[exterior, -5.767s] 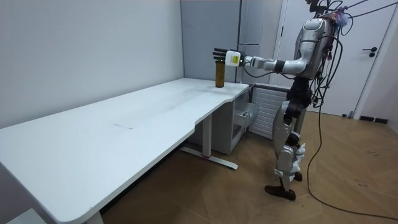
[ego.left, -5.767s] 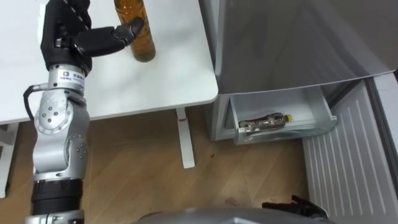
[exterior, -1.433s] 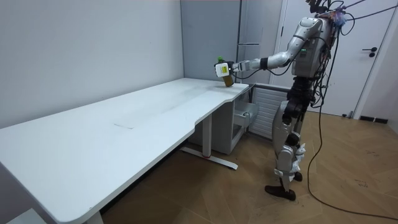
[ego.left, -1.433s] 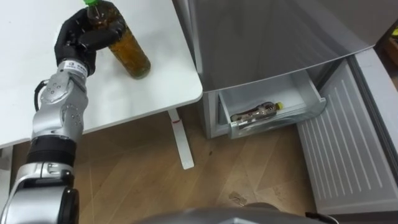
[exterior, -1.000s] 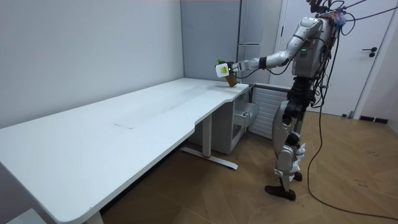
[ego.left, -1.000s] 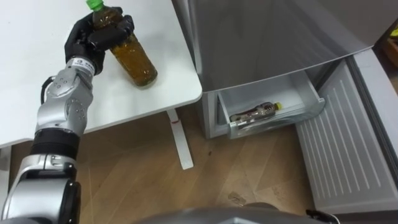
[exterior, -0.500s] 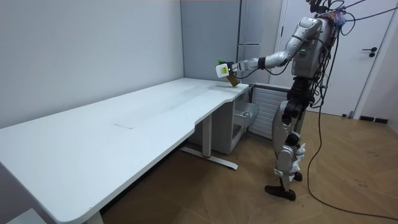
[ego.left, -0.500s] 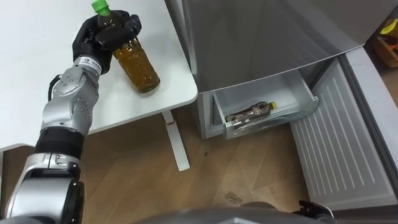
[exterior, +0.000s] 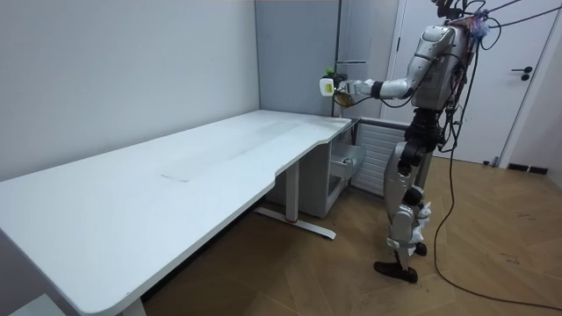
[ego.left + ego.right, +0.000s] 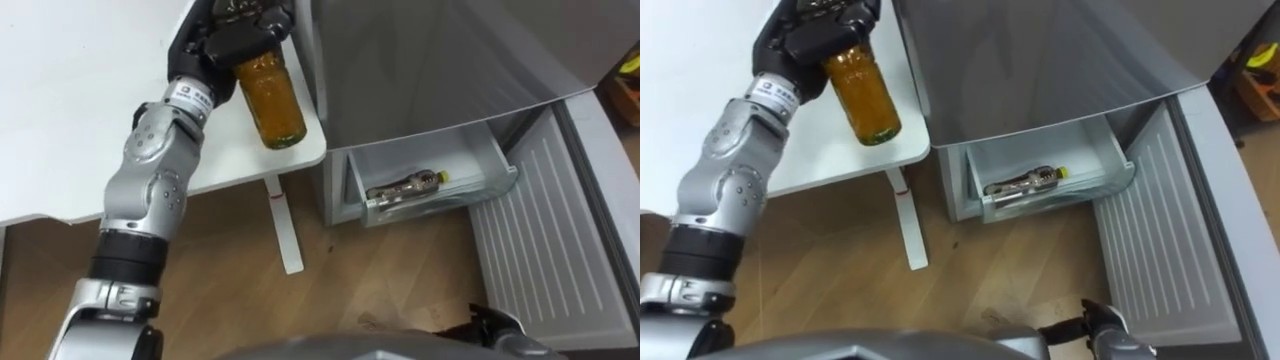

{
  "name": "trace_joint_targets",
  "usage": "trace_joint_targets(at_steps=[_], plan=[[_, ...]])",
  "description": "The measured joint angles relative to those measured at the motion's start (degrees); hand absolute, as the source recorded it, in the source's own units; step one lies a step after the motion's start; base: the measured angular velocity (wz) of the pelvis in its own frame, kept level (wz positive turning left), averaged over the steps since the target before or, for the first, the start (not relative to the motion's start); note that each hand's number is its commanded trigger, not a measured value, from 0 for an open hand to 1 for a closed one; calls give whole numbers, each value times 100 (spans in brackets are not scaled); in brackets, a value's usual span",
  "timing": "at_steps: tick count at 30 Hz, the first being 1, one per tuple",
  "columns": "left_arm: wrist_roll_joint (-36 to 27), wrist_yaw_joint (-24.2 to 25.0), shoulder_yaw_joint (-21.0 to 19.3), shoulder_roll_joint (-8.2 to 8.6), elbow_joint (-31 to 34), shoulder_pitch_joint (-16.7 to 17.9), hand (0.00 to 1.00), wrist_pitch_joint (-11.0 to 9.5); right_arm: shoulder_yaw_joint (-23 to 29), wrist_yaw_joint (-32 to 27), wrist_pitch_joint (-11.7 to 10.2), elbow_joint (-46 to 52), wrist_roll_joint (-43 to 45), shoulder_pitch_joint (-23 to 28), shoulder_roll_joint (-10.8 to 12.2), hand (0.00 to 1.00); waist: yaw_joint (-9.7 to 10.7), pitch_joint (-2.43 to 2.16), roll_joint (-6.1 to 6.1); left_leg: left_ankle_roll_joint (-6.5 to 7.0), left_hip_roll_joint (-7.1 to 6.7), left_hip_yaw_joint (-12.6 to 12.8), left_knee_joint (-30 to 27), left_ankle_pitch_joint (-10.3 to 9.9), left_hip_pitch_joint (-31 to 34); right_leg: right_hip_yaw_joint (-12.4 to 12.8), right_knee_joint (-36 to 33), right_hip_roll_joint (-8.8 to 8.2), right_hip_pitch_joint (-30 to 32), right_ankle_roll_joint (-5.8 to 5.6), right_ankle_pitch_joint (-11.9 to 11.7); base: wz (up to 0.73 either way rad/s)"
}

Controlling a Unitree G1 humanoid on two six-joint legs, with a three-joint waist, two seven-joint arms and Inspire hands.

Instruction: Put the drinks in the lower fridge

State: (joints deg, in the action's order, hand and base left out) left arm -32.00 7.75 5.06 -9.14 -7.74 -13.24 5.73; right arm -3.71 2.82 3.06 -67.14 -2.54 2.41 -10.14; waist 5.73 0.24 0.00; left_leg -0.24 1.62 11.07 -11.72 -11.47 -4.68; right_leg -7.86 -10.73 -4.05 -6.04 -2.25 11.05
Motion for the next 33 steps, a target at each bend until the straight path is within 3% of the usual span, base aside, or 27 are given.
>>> trace_joint_targets(at_steps=[6, 11, 20, 33], plan=[[-112, 172, 471, 99, -2, 10, 100, -1, -474, 124, -124, 404, -256, -16, 136, 0, -101, 5, -25, 0, 1, 11, -11, 0, 2, 24, -9, 1, 4, 2, -1, 0], [-162, 275, 504, 265, -3, 64, 100, -20, -709, 258, -178, 573, -230, -17, 186, 0, -146, 14, -40, 1, 3, 46, -10, 0, -1, 71, -14, 4, 15, 2, -1, -4], [-94, 324, 900, 203, -50, 233, 100, -91, -1045, 812, -299, 1224, -176, -88, 293, 0, -154, 50, -108, 0, 10, 47, -8, 0, 9, 38, -16, 3, 6, 5, -3, 0], [71, 417, 1299, 148, -147, 437, 100, -121, -1193, 1112, -341, 2314, -215, 30, 358, 0, -135, 52, -109, 0, 21, 56, -6, 0, 122, 44, -98, 6, 152, 11, -8, 0]])
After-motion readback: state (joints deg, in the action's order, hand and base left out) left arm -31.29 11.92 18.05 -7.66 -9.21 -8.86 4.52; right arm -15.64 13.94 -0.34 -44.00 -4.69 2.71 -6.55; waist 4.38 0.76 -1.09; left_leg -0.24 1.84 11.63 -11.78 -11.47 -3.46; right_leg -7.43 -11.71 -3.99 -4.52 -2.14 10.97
